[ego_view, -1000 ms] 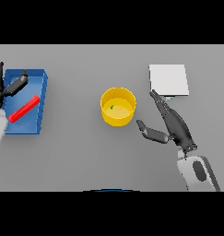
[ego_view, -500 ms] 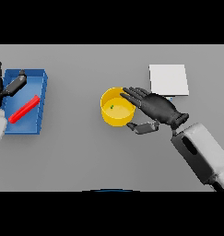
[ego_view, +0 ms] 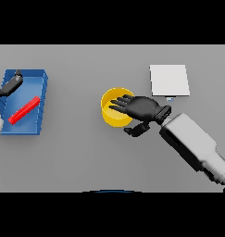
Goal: Pick up the red beaker and tilt it to pour out 1 green nut into yellow bowl. Pick up the yellow bowl and place it on the metallic measuring scale.
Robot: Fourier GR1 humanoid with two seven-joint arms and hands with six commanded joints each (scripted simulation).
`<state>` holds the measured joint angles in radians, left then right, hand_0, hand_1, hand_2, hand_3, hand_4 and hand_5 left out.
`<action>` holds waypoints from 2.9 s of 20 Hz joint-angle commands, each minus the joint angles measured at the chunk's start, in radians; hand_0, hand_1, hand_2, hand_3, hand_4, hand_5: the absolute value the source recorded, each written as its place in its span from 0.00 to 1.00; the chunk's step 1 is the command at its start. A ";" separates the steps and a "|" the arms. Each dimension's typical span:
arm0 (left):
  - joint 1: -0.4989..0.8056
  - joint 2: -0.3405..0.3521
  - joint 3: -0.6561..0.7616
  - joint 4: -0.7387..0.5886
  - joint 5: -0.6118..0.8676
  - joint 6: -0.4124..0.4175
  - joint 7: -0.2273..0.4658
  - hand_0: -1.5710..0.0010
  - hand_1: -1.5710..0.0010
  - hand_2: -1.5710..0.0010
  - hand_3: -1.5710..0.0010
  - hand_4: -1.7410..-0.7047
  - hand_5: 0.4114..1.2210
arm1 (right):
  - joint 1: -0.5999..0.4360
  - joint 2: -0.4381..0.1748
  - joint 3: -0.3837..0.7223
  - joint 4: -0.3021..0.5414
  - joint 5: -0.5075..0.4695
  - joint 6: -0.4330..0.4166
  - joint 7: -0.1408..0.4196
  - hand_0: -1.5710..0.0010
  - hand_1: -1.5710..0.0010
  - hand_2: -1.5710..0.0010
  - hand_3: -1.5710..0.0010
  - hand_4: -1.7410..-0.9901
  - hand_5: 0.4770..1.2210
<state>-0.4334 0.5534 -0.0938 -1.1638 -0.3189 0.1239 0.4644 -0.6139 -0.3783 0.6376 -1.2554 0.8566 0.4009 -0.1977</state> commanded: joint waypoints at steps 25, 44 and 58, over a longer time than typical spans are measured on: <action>0.009 0.007 0.005 0.010 0.003 0.001 -0.032 1.00 1.00 1.00 1.00 0.95 0.36 | -0.136 0.086 0.062 0.200 -0.009 0.174 0.027 0.24 0.24 0.28 0.45 0.20 0.87; 0.003 0.030 0.006 -0.008 -0.002 -0.012 -0.020 1.00 1.00 1.00 1.00 0.97 0.35 | -0.155 -0.034 -0.030 -0.008 -0.082 0.242 0.105 0.00 0.00 0.10 0.19 0.00 1.00; 0.011 0.023 0.005 -0.015 -0.001 -0.013 -0.013 1.00 1.00 1.00 1.00 0.97 0.36 | -0.231 -0.139 -0.192 0.224 -0.068 0.081 0.058 0.00 0.00 0.03 0.24 0.00 1.00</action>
<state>-0.4225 0.5763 -0.0889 -1.1793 -0.3195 0.1110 0.4510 -0.8452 -0.5175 0.4459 -1.0314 0.7902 0.4816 -0.1363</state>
